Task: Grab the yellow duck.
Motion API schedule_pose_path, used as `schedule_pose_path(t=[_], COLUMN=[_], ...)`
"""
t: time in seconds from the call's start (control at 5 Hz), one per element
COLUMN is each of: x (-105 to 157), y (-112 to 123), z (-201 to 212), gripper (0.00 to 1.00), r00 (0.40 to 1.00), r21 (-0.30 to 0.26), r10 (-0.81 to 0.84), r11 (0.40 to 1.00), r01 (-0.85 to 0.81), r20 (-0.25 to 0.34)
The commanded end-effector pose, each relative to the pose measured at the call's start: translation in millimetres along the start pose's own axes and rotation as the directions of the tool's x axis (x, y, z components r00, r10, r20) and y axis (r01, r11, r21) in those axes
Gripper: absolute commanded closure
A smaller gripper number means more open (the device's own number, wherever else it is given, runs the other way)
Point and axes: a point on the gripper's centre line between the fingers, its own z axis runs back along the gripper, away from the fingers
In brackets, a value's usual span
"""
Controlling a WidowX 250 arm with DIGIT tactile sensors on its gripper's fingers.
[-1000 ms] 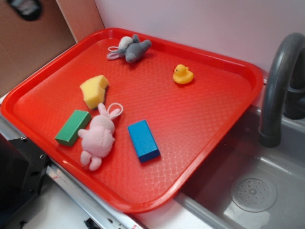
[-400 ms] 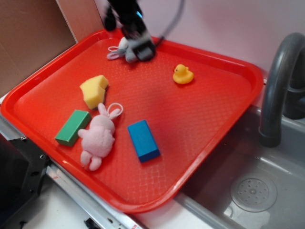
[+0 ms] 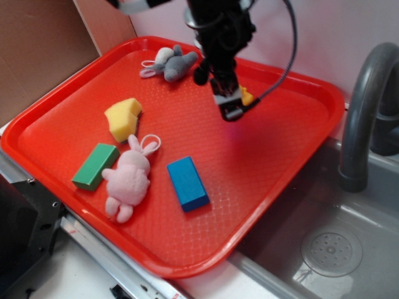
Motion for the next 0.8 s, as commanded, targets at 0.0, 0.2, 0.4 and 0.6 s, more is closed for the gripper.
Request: schedule_pose_path(t=[0.0, 0.2, 0.4, 0.6], x=[15.8, 10.0, 7.1, -2.3], y=[13.0, 17.4, 22.2, 28.8], z=[-7.6, -9.7, -5.6, 11.8], gripper=[0.0, 1.0, 1.0, 1.0], r00=[0.999, 0.996, 0.994, 0.977], r21=[-0.067, -0.136, -0.158, -0.132], r10=[0.043, 0.084, 0.109, 0.206], r11=[0.997, 0.987, 0.982, 0.968], r01=[-0.042, -0.082, -0.107, -0.212], r20=[0.024, 0.01, 0.004, -0.057])
